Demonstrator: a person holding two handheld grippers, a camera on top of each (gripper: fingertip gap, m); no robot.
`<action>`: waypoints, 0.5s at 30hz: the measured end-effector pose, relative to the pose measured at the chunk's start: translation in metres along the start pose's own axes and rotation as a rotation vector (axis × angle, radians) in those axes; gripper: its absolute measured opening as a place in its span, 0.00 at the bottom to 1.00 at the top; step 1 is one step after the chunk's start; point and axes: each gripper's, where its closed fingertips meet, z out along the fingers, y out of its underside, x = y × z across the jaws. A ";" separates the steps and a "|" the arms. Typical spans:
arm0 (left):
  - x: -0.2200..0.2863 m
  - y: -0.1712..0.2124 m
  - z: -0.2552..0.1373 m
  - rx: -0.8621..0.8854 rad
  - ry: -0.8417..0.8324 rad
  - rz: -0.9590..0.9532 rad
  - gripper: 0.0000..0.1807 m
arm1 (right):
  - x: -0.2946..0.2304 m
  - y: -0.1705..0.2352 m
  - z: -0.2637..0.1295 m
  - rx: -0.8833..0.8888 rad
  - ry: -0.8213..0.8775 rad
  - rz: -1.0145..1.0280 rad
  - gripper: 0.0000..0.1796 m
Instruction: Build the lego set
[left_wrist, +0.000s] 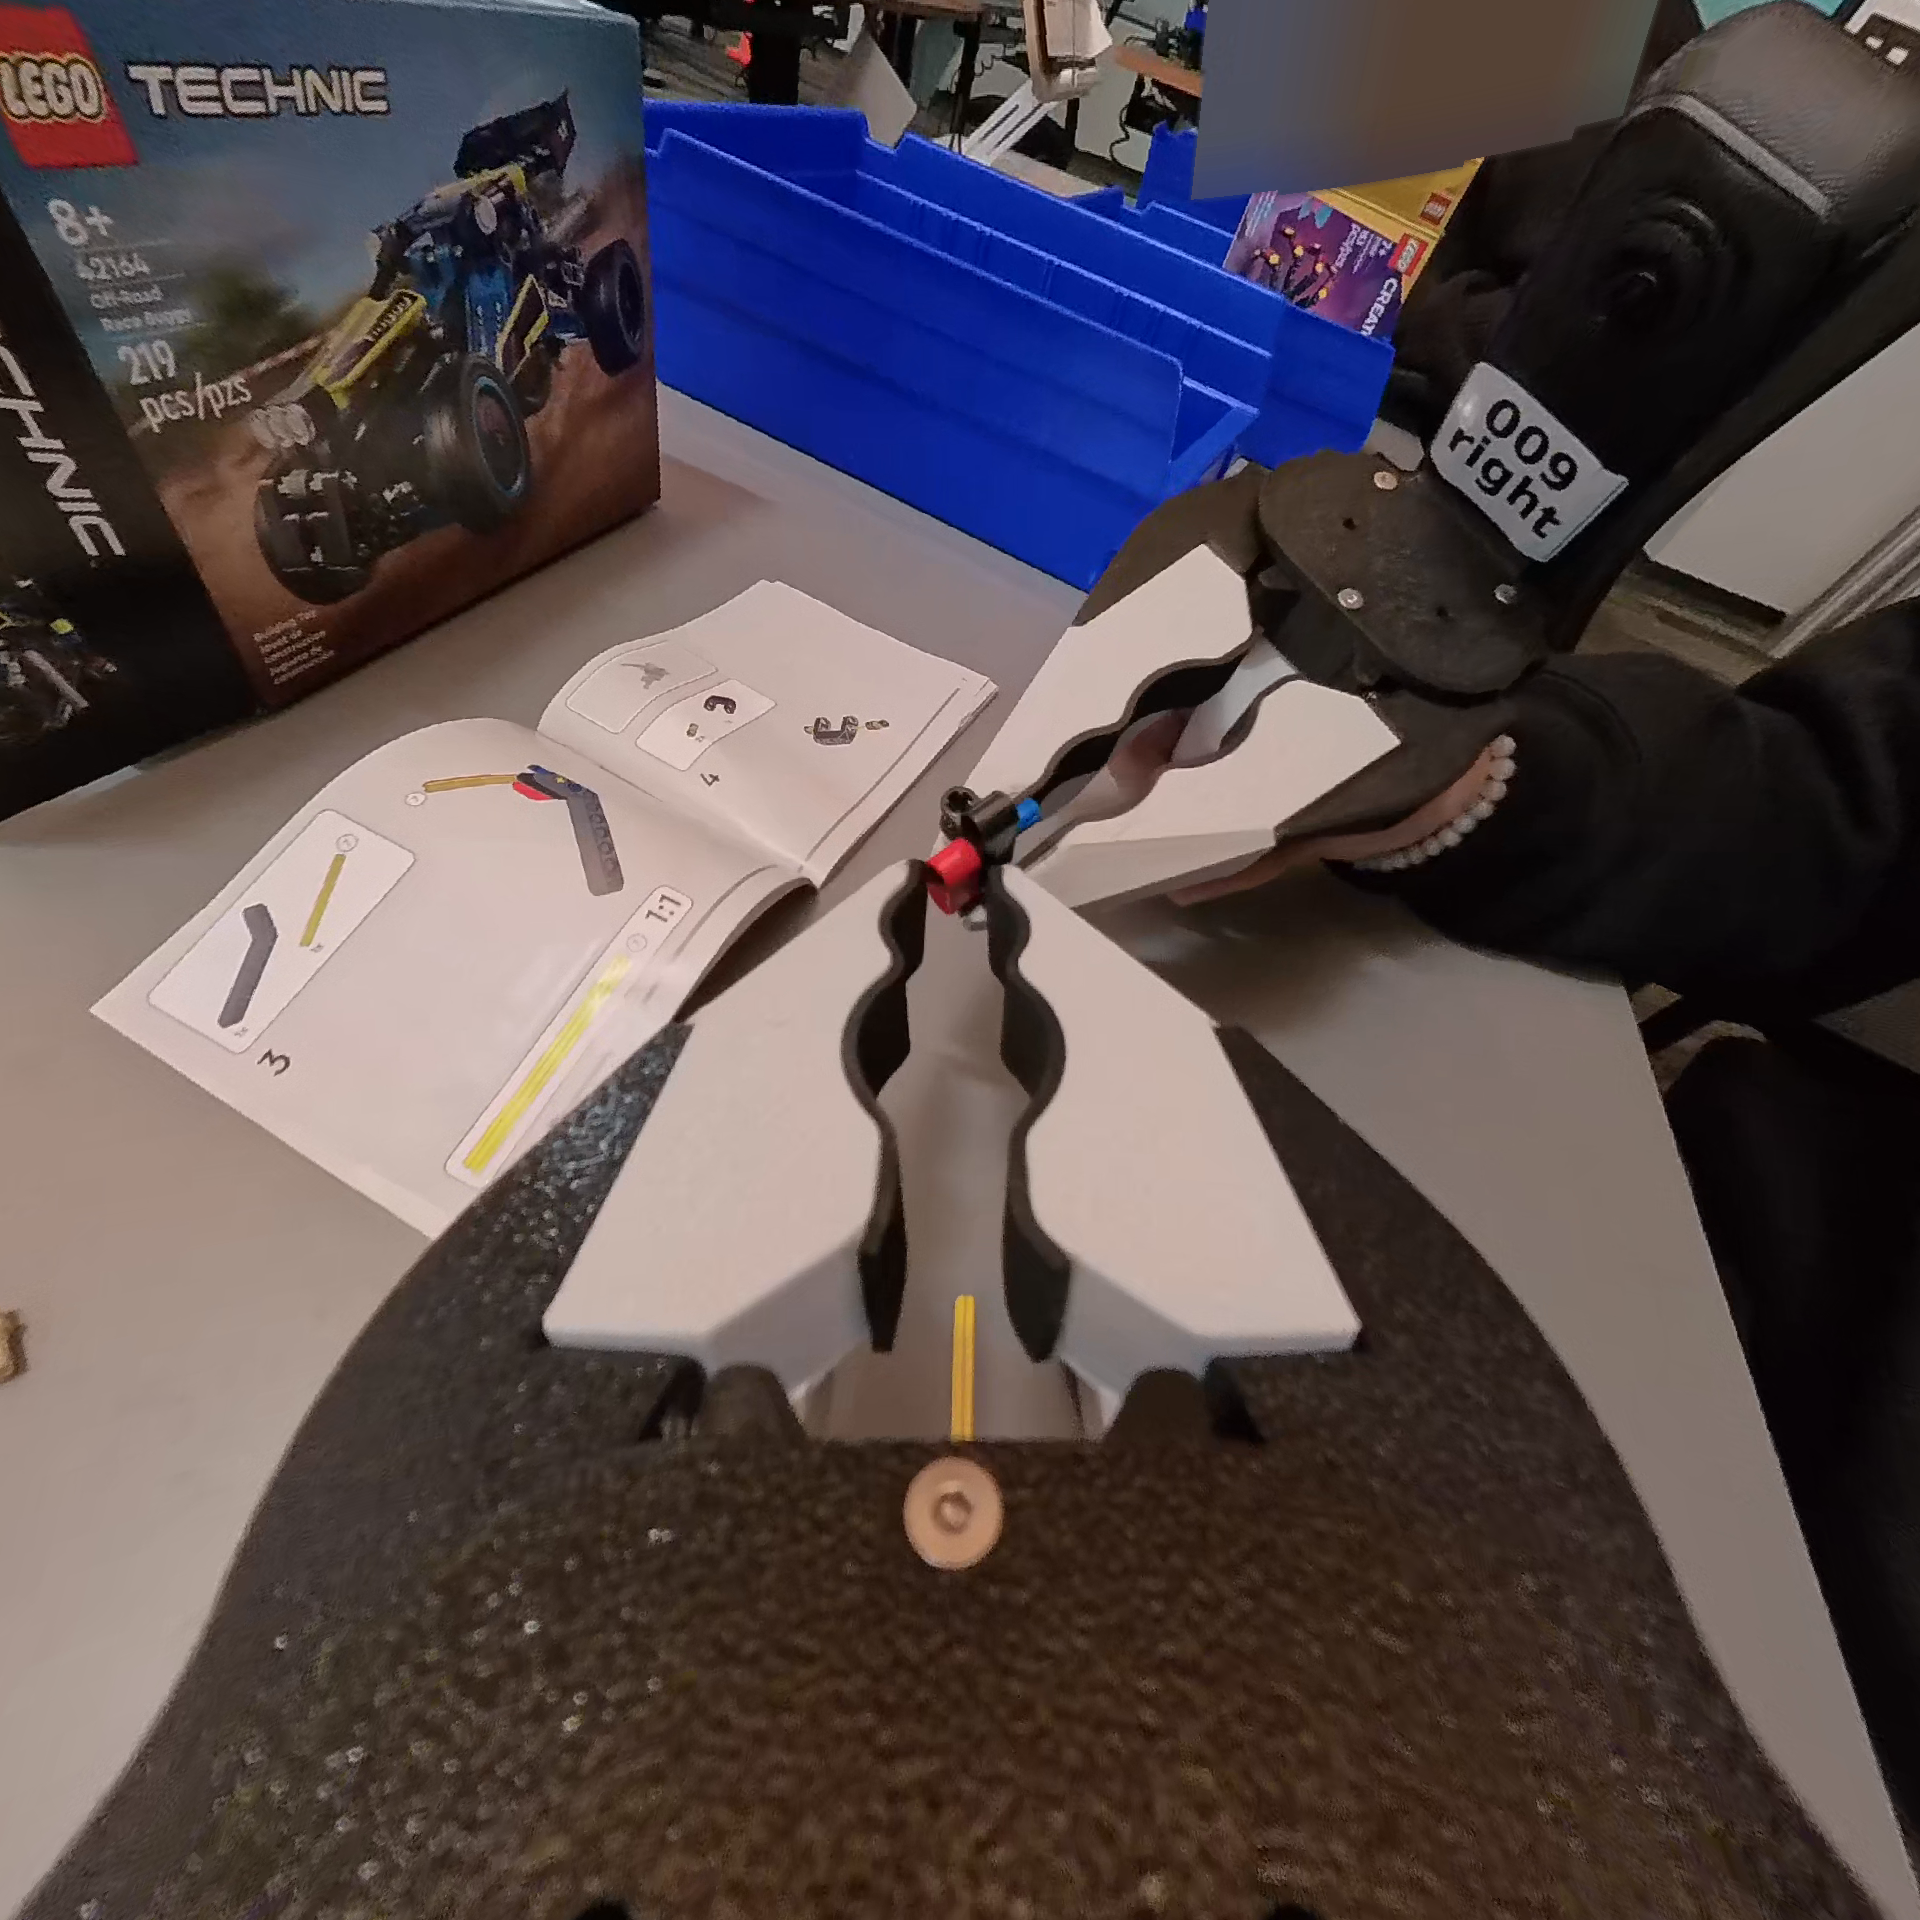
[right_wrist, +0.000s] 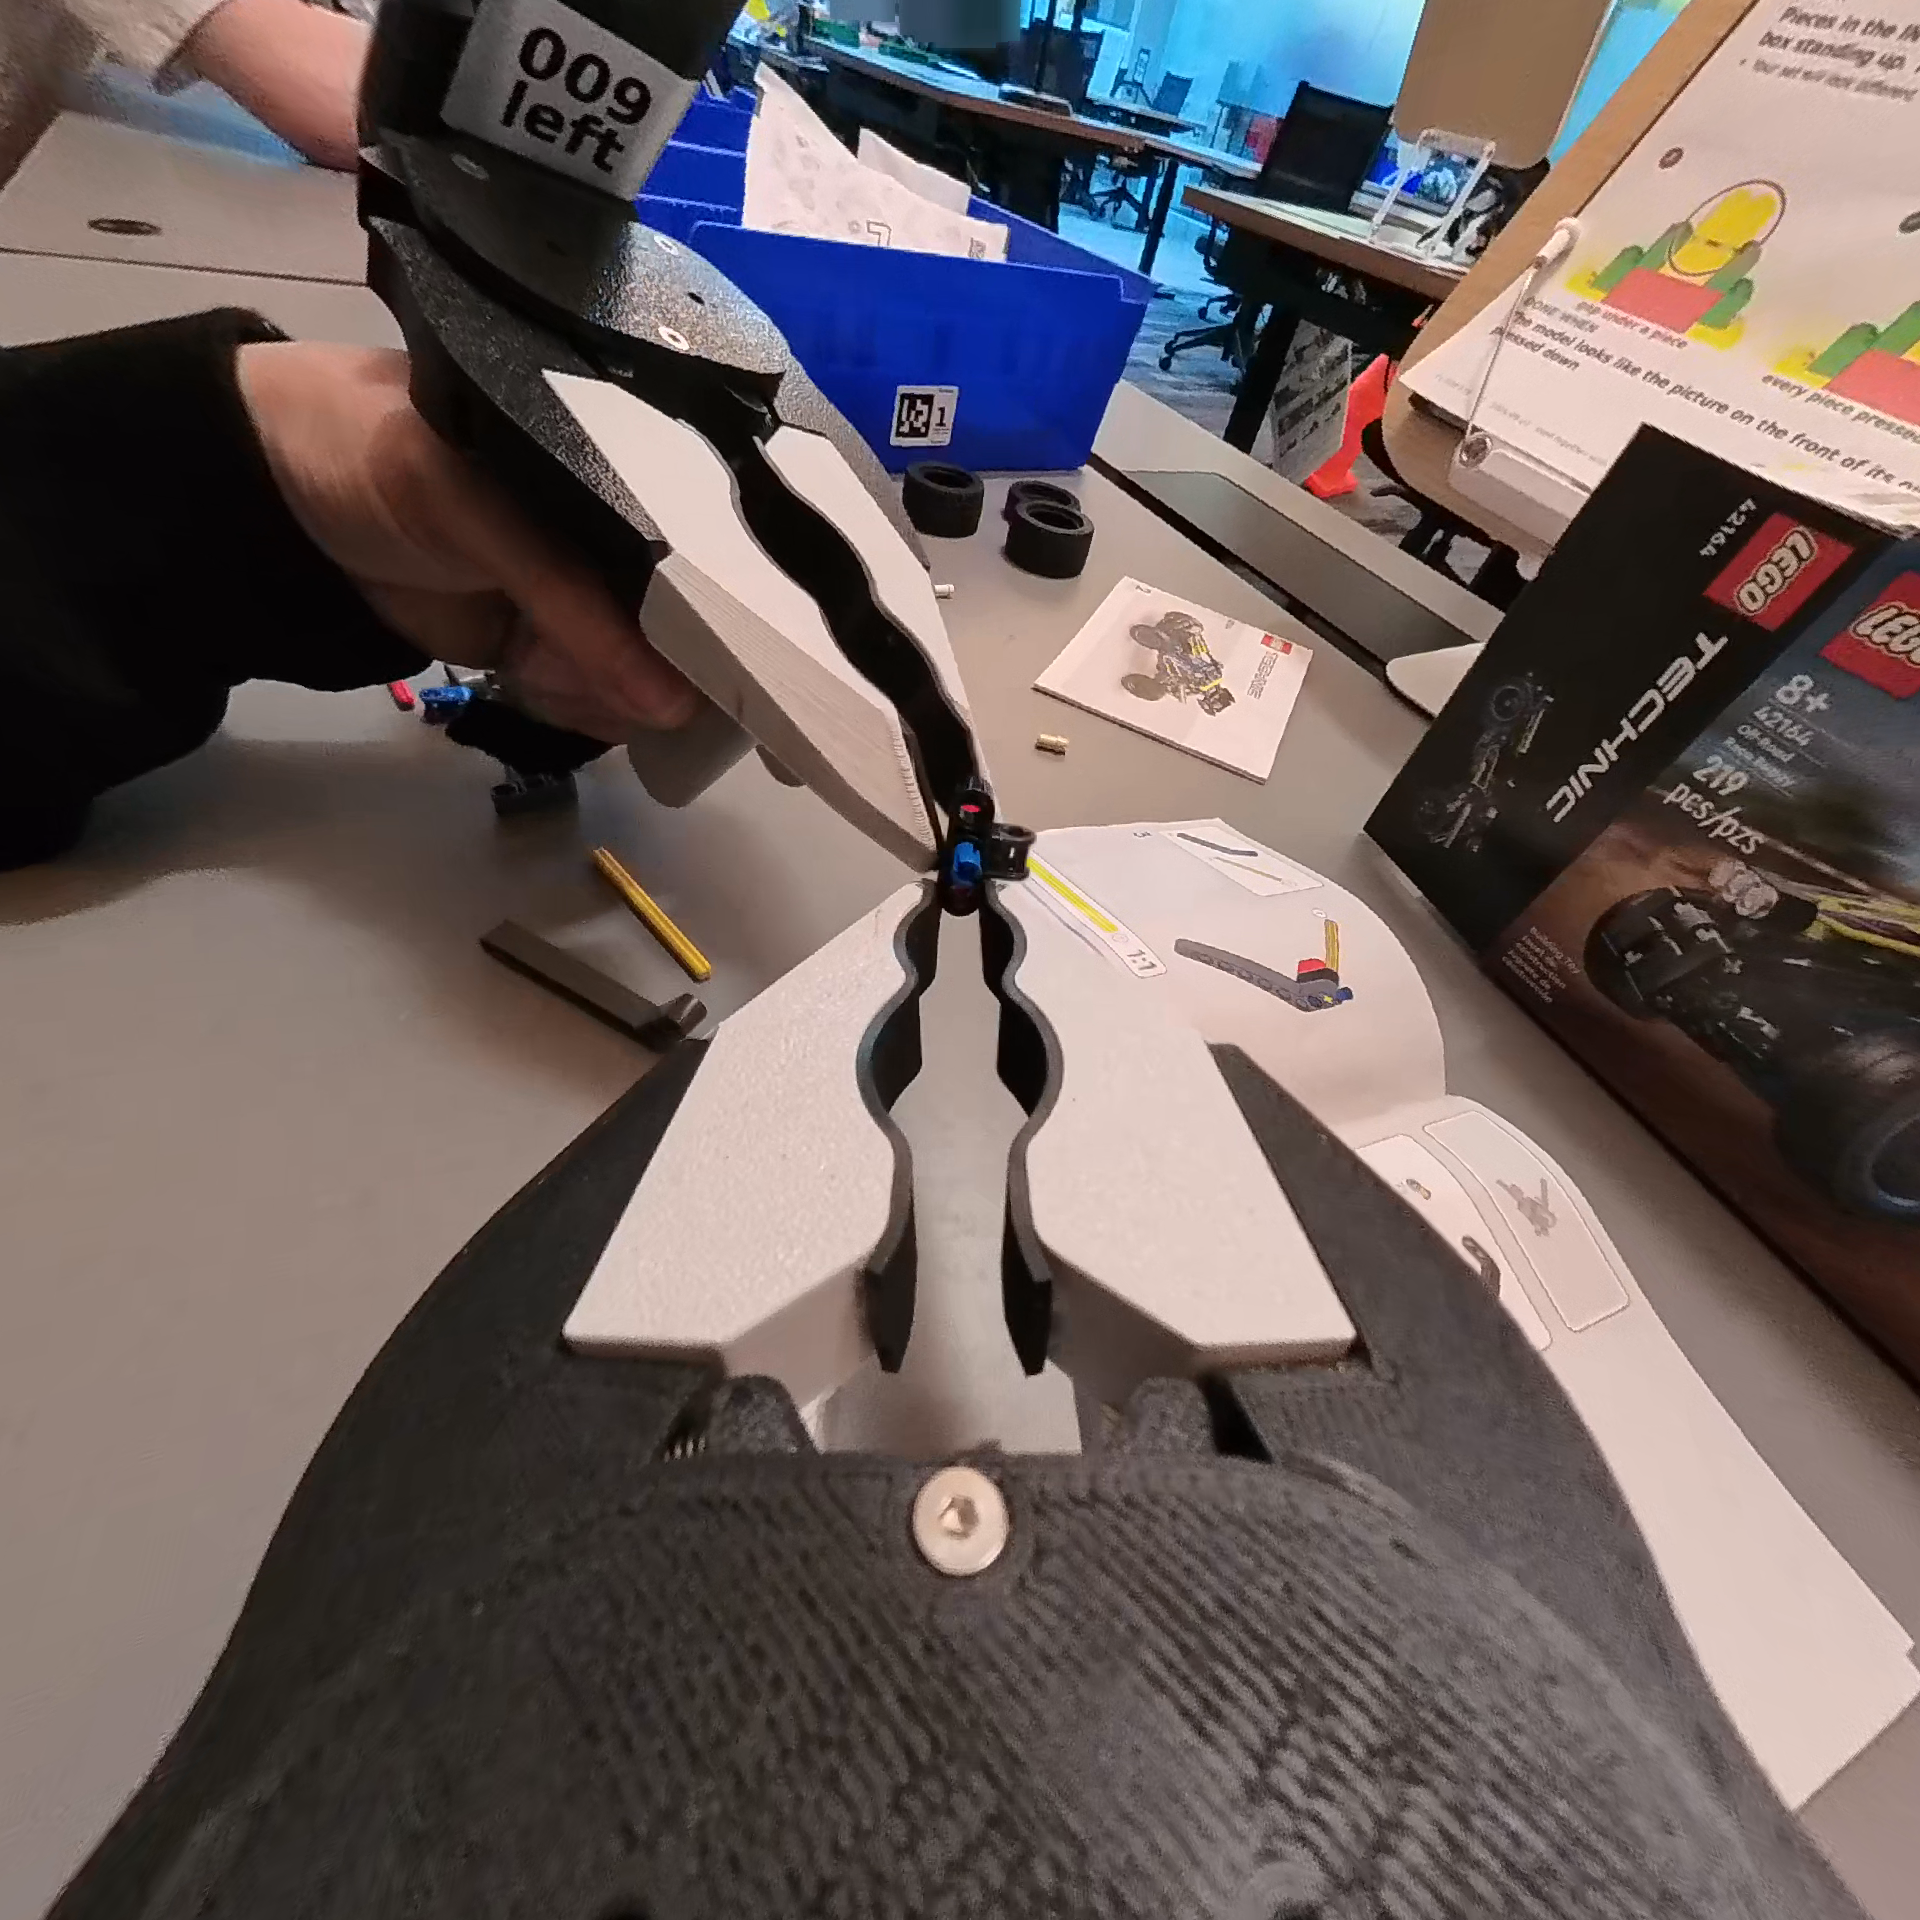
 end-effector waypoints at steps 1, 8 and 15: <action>0.000 0.001 -0.001 -0.003 0.009 -0.003 0.05 | -0.001 0.000 0.000 0.002 -0.009 -0.008 0.03; 0.001 0.009 -0.024 0.012 0.026 -0.019 0.04 | -0.019 0.000 0.002 -0.005 -0.149 -0.020 0.08; 0.007 0.021 -0.050 -0.047 0.102 0.040 0.04 | -0.056 0.033 0.001 -0.205 -0.360 -0.178 0.15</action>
